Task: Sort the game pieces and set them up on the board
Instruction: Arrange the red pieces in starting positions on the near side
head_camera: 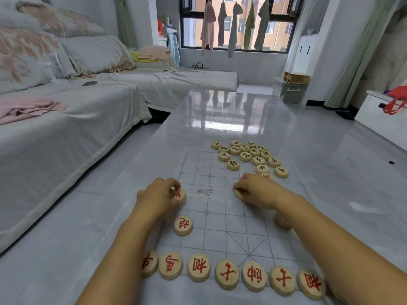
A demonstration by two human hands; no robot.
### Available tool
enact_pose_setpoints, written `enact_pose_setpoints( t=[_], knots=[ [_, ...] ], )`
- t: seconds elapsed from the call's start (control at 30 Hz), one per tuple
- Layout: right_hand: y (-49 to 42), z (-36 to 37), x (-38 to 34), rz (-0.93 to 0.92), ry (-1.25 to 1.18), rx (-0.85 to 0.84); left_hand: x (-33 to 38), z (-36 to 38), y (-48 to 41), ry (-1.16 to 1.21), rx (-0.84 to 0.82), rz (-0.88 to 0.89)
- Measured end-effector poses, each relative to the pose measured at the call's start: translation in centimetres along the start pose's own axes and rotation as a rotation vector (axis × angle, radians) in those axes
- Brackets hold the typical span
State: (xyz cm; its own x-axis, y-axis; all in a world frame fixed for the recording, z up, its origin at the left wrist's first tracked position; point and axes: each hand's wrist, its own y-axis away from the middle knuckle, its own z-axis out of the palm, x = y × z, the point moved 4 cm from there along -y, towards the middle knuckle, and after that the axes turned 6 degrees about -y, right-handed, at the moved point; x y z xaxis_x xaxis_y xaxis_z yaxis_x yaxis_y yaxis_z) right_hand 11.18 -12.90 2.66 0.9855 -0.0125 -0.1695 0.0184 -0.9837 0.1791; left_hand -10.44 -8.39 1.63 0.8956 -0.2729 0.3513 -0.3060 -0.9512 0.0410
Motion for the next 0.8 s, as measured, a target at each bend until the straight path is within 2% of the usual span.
enact_pose_setpoints(
  t=[0.27, 0.43, 0.57, 0.8],
  knots=[
    [4.4, 2.0, -1.3, 0.117, -0.086, 0.051, 1.5, 0.5, 0.7, 0.106, -0.058, 0.081],
    [5.2, 1.9, -1.2, 0.065, -0.103, 0.054, 4.1, 1.2, 0.9, 0.129, -0.152, 0.222],
    [4.8, 1.7, -1.3, 0.06, -0.09, 0.068, 5.2, 2.1, 0.9, 0.036, -0.227, 0.294],
    [4.3, 1.9, -1.2, 0.069, -0.129, 0.085, 4.8, 2.1, 0.5, 0.095, -0.22, 0.199]
  ],
)
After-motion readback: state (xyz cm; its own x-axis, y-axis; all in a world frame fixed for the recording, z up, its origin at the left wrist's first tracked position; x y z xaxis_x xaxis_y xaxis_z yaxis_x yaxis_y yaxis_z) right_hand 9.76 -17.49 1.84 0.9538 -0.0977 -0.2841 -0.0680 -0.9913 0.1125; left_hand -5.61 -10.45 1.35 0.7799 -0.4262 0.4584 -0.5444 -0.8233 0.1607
